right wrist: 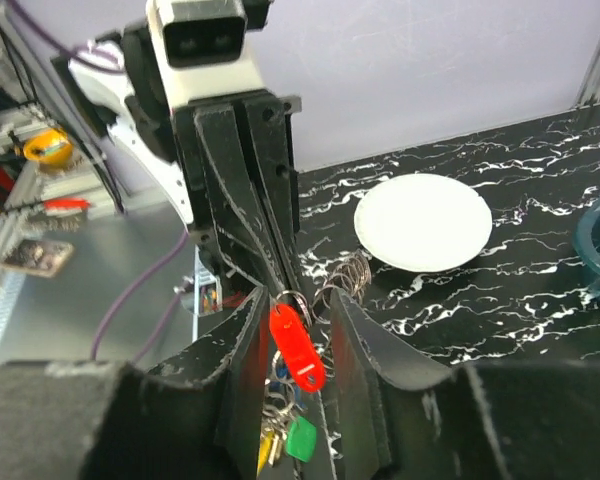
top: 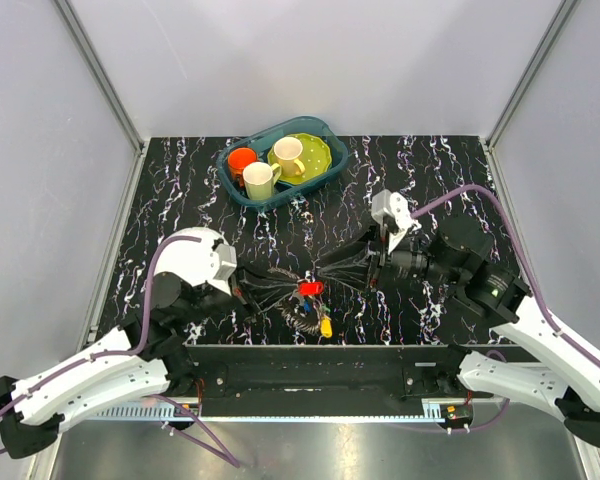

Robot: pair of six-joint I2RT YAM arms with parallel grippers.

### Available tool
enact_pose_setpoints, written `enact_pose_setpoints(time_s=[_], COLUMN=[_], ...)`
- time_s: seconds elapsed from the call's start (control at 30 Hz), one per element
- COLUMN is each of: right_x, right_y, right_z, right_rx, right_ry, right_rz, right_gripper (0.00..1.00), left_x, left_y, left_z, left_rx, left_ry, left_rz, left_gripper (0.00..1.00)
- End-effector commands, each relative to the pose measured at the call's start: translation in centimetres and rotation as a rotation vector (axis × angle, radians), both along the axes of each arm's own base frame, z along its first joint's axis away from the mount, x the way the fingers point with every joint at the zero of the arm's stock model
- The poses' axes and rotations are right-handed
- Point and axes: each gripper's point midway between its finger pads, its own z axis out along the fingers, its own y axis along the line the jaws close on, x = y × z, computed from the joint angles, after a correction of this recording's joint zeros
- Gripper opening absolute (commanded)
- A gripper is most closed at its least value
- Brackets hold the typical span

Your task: Remove the keys from the keyring

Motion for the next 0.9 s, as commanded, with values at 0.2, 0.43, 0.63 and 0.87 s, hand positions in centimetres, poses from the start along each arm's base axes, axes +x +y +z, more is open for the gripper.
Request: enact_pose_setpoints(time_s=[0.2,0.43,0.63,0.87], right_x=[-2.6,-3.2,-3.3,-1.1], right_y=[0.2,0.6,0.8,-0.5], right_z=[-2.4,-3.0,-4.1,-5.7], right_rx=[-0.115,-0.120,-0.126,-0.151], right_ry=[-0.161,-0.186,-0.160,-0.160], right_rz=[0.207,0.268,0.285,0.102], right_gripper=[0.27,0.21,0.15,0.23], left_x=[-3.3,-3.2,-3.0,-2.7], left_y=[0.0,-0.5,-0.7,-0.7], left_z=[4.8,4.3,4.7,5.0], left_rx=[-0.067,-0.035,-0.034,-0.038], left_ry=[-0.148,-0.153,-0.162,-0.173], left_rz=[-0.164,-0.183,-0.173,-0.158], left_gripper=[0.00,0.00,0.00,0.00])
